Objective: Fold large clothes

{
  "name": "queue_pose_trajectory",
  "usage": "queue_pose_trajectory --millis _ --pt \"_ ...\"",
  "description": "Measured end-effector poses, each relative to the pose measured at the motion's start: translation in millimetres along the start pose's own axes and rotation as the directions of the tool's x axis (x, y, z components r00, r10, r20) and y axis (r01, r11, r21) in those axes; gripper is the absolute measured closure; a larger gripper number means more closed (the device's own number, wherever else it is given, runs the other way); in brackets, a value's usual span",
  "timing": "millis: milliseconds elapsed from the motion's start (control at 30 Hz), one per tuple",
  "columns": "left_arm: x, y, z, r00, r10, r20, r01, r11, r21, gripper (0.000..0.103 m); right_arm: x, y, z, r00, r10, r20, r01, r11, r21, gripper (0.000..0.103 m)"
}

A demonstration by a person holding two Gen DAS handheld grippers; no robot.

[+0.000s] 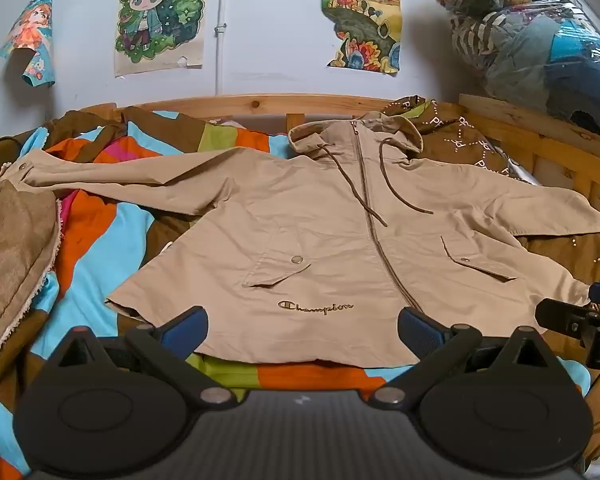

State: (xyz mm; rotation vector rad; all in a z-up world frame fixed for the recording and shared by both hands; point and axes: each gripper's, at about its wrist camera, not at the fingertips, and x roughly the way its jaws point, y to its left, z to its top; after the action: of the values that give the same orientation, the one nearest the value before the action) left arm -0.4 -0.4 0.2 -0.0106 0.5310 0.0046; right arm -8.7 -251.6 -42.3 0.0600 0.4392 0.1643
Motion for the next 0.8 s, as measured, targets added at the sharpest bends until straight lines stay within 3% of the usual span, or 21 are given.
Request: queue_pose_trajectory --millis 800 --pt "0.1 2.8 -1.3 1.000 -0.004 0.000 0.004 1.000 -0.008 0.001 -1.4 -1.2 -2.7 1.000 -0.010 -0.009 0.010 1.000 -0.003 0.001"
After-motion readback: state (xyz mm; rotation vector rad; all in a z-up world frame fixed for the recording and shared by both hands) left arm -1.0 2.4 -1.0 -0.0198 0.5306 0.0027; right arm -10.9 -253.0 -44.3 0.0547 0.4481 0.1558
